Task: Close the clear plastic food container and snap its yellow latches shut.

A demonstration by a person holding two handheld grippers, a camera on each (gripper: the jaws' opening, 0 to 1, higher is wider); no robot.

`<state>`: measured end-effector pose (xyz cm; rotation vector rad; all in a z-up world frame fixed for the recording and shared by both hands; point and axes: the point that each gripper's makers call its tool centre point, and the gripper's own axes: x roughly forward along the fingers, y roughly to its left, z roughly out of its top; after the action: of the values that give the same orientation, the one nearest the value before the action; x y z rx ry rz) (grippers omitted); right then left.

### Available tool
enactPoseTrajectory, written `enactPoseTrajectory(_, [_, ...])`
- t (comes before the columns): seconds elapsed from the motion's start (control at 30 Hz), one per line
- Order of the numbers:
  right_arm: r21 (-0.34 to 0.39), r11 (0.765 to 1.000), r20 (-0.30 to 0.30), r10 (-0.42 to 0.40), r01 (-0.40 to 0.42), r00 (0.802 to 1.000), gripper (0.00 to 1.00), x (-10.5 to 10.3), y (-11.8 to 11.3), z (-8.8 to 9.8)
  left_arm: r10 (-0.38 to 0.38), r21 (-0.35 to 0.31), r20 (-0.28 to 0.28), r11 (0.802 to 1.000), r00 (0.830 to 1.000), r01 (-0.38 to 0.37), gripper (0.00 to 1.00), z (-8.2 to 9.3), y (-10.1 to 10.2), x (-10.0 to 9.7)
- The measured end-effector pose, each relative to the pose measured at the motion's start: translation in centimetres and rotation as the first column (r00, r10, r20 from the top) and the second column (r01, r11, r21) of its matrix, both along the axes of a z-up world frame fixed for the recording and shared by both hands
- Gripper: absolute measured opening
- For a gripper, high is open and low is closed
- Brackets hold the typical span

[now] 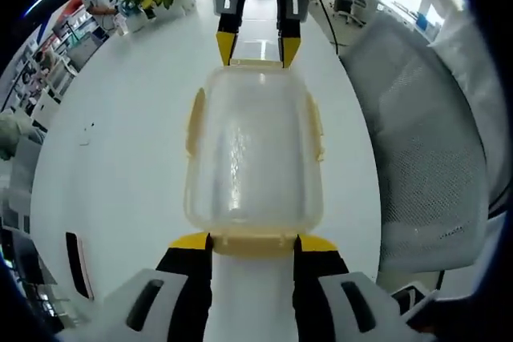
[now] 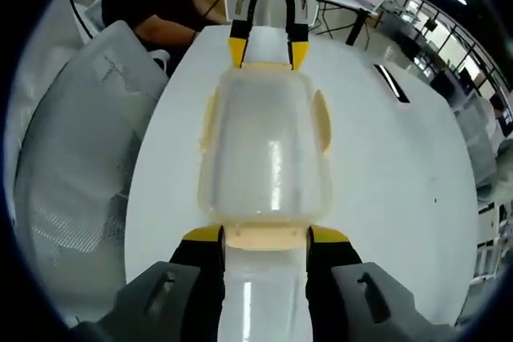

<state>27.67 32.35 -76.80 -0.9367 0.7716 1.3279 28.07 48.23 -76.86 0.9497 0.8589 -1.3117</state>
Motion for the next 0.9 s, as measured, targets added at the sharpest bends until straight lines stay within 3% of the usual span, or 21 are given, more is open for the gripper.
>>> enactPoseTrajectory(0.13, [0.019,1.000,0.003,-0.002,0.002,1.000,0.35,-0.2,-1.6,0.6,0.012,-0.006,0.011,1.000,1.000,-0.012,0.33,1.0,-1.6,-0.2])
enactPoseTrajectory(0.47, [0.031,1.000,0.012,-0.003,0.003,1.000,0.35,-0.5,-7.3,1.2,0.014,-0.008,0.015,1.000,1.000,-0.013,0.33,1.6,-7.3,-0.5])
enactPoseTrajectory(0.9, [0.011,1.000,-0.013,-0.017,0.017,1.000,0.35,-0.6,-15.1,0.0,0.003,-0.004,-0.011,1.000,1.000,-0.003,0.33,0.2,-15.1,-0.5])
